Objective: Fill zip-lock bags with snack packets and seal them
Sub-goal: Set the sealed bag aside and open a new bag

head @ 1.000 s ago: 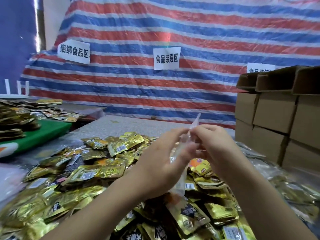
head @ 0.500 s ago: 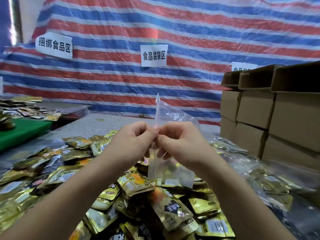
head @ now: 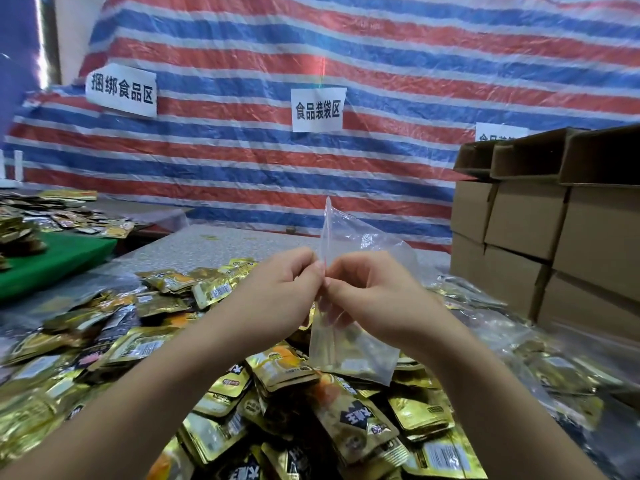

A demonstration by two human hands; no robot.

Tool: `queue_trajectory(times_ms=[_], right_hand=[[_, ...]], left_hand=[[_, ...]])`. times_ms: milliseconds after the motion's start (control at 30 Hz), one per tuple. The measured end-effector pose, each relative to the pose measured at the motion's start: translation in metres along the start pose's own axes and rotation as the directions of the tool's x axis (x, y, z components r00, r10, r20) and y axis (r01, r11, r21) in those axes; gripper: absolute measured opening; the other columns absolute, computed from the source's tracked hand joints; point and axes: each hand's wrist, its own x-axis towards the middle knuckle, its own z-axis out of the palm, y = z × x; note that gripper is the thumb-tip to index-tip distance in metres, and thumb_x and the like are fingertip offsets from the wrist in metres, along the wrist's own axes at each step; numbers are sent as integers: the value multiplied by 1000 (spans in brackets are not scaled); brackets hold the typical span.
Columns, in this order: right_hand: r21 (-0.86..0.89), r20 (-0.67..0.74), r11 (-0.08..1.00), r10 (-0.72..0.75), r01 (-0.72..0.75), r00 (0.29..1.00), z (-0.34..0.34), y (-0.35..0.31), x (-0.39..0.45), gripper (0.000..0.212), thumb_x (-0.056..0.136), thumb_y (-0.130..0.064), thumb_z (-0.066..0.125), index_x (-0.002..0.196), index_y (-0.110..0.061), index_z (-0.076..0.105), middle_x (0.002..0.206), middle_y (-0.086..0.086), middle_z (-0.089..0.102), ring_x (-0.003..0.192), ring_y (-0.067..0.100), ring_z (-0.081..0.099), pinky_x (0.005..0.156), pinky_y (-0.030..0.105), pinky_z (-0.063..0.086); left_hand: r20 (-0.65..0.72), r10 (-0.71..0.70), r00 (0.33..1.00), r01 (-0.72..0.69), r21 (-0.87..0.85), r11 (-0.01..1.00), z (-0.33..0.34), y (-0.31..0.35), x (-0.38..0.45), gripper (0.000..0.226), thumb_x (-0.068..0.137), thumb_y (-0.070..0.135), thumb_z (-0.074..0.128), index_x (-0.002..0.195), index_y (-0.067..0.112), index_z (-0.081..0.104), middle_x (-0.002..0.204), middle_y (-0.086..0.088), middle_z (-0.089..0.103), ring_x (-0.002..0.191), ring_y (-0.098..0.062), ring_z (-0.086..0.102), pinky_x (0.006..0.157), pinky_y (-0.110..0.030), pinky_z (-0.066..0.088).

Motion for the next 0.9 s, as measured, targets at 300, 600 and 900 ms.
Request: queue_trajectory(times_ms=[300,600,900], right_hand=[[38,78,998,48,-51,996,-4,-6,-5,35,105,-16,45,73,-11,59,66,8,60,62,19,60,60,25,53],[-370,-450,927,-118,-65,885,-14,8,3,30,82,-20,61,56,-5,59,55,13,61,51,25,59,59,46,54],[-449,-484,886,-131,-117,865,-40,6,-2,38,80,-25,59,49,-13,41,46,3,40,46,17,36,51,32,34]], left_hand=[[137,128,982,-157,227,961,-6,-3,-3,28,102,28,39,77,17,47,61,10,53,55,-4,44,55,-24,38],[-205,199,958,-140,269,953,-7,0,-2,29,96,22,47,71,11,54,57,3,51,50,-6,42,48,-22,35],[-418,67,906,74,312,947,-23,-13,6,30,92,30,47,69,14,59,64,-4,59,58,-21,54,52,-35,43]])
